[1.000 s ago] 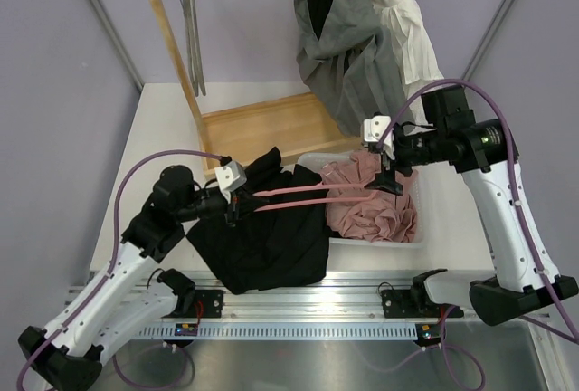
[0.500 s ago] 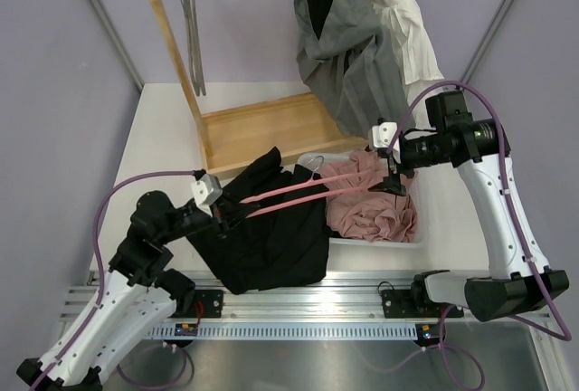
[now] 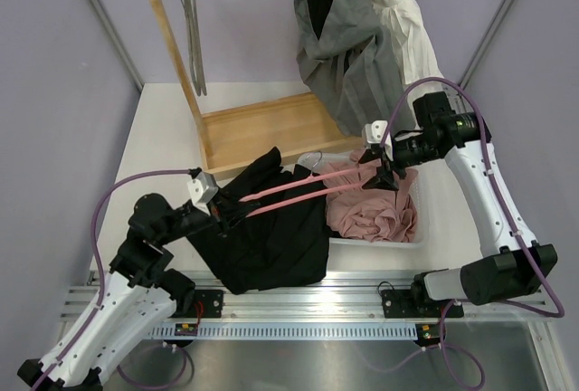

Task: Remove the skirt from the hanger
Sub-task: Place the hanger at the clothesline.

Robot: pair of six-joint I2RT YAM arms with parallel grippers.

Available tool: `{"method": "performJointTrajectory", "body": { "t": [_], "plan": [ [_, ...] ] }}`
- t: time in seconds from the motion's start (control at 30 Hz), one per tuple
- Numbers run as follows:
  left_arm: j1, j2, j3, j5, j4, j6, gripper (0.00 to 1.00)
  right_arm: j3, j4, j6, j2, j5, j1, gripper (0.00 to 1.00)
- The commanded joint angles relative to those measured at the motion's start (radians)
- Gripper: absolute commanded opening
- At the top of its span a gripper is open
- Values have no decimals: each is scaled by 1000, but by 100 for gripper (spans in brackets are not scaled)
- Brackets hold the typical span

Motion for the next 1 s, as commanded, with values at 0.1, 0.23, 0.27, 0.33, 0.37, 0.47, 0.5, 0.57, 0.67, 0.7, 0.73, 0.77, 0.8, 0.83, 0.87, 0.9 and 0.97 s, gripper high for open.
{"method": "performJointTrajectory", "body": {
  "t": [0.1, 0.23, 0.27, 0.33, 0.37, 0.47, 0.5, 0.57, 0.67, 0.7, 0.73, 0.77, 0.8, 0.83, 0.87, 0.9, 0.97],
  "plan": [
    [5, 2, 41, 10, 95, -31, 0, 22, -284, -13, 24, -46, -4, 53],
    [5, 8, 44, 13, 129, -40, 0, 4, -284, -16, 15, -43, -4, 49],
    [3, 10, 49, 13, 130, -39, 0, 4, -285, -18, 12, -44, -4, 46],
    [3, 16, 50, 15, 132, -37, 0, 7, -285, -10, 9, -46, -2, 38],
    [3, 17, 52, 15, 137, -37, 0, 9, -285, -9, 7, -46, -4, 35],
    [3, 28, 50, 18, 155, -43, 0, 10, -287, -1, -1, -49, -4, 24],
    [5, 33, 50, 19, 160, -45, 0, 10, -287, 8, -5, -49, -4, 19],
    [5, 42, 49, 19, 164, -45, 0, 16, -287, 20, -16, -47, -4, 2],
    [3, 46, 43, 4, 161, -37, 0, 33, -288, 52, -37, -47, -4, 0],
    [3, 46, 41, -1, 160, -34, 0, 36, -287, 65, -44, -47, -4, 0],
    [3, 48, 38, -8, 157, -28, 0, 44, -288, 71, -48, -50, -4, 0],
    [5, 49, 40, -28, 144, -24, 0, 48, -288, 77, -59, -52, -4, 0],
    [5, 51, 40, -42, 140, -20, 1, 51, -288, 89, -64, -55, -4, 0],
    [3, 52, 44, -56, 134, -17, 5, 59, -287, 95, -65, -57, -4, 0],
    [3, 56, 46, -79, 129, -17, 24, 65, -287, 109, -73, -63, -4, 0],
    [5, 57, 47, -90, 127, -19, 38, 70, -288, 117, -74, -67, -4, 0],
    [5, 59, 58, -128, 126, -30, 72, 84, -287, 144, -73, -80, -4, 0]
  ]
}}
